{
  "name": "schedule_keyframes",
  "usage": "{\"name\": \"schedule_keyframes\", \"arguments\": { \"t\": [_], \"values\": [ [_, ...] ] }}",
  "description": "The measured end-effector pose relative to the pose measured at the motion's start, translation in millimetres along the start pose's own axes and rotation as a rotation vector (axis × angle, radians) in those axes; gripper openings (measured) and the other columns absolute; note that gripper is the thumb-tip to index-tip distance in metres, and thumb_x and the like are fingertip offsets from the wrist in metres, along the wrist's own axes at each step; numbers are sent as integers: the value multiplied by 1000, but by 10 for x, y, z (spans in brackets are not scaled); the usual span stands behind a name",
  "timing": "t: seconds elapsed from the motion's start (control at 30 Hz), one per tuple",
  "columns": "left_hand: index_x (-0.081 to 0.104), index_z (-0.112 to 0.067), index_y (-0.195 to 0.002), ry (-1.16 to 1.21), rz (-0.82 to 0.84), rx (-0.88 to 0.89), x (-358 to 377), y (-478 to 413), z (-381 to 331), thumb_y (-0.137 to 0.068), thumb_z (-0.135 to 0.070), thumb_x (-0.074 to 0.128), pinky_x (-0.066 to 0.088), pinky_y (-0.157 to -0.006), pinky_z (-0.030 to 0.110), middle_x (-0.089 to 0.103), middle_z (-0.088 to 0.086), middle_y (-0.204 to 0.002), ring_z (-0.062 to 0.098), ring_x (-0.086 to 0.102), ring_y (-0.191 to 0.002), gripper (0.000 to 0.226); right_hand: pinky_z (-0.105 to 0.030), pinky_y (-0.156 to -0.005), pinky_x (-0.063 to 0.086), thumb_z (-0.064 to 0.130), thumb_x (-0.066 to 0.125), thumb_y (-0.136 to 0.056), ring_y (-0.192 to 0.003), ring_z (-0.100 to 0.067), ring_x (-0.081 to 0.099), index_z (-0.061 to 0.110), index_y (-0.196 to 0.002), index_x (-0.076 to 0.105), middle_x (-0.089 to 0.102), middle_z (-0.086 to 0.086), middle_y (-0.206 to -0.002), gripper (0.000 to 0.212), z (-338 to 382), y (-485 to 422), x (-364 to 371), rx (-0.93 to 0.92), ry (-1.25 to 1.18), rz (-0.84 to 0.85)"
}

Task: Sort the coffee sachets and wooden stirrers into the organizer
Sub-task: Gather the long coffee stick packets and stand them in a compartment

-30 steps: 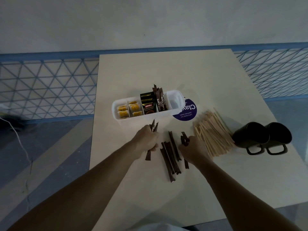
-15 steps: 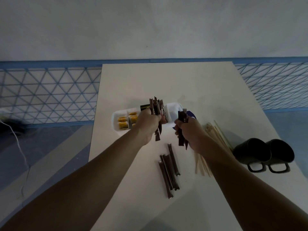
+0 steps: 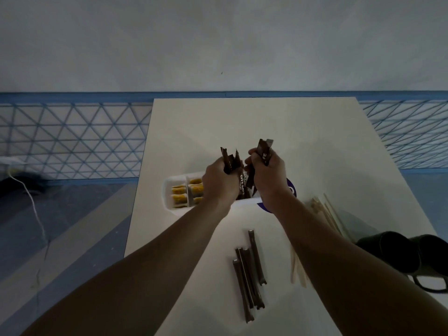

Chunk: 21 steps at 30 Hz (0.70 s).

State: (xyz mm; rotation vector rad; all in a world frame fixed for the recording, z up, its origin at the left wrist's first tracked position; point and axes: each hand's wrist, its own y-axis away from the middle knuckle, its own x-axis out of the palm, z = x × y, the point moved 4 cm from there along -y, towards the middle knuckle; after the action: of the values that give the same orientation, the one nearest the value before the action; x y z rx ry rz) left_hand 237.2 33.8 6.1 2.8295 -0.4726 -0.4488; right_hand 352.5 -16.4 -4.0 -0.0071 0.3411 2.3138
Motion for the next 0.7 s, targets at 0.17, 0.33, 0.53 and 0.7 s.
{"name": "schedule_keyframes", "arguments": {
  "t": [0.17, 0.33, 0.53, 0.7],
  "values": [
    [70, -17, -110, -98, -8, 42, 51, -40, 31, -92, -21, 65, 49, -64, 16, 72, -4, -96, 7, 65, -84, 19, -29, -76, 54, 14, 53, -101, -82, -13, 68, 14, -104, 66, 71, 1, -85, 14, -91, -92, 54, -1, 45, -7],
    [70, -15, -108, -155, -2, 73, 69, -60, 82, -90, -16, 66, 56, -68, 22, 72, -3, -93, 10, 67, -84, 18, -51, -84, 59, 30, 58, -97, -88, -20, 72, 28, -98, 65, 74, 1, -90, 8, -240, -106, 92, 46, 67, 41],
    [69, -15, -117, -102, 16, 110, -1, -77, 56, -83, -7, 70, 55, -88, 22, 73, -4, -105, 6, 67, -96, 34, -50, -77, 60, 39, 54, -90, -87, -16, 72, 36, -95, 62, 73, 5, -93, 10, -271, -37, 110, -13, 187, 47],
    [66, -14, -118, -134, -1, 184, -122, -63, -33, -82, -3, 71, 52, -88, 15, 72, -5, -108, 3, 67, -96, 37, -45, -76, 61, 34, 52, -99, -87, -12, 69, 32, -105, 61, 70, 8, -95, 11, -233, 17, 87, -101, 288, 38]
  ]
}}
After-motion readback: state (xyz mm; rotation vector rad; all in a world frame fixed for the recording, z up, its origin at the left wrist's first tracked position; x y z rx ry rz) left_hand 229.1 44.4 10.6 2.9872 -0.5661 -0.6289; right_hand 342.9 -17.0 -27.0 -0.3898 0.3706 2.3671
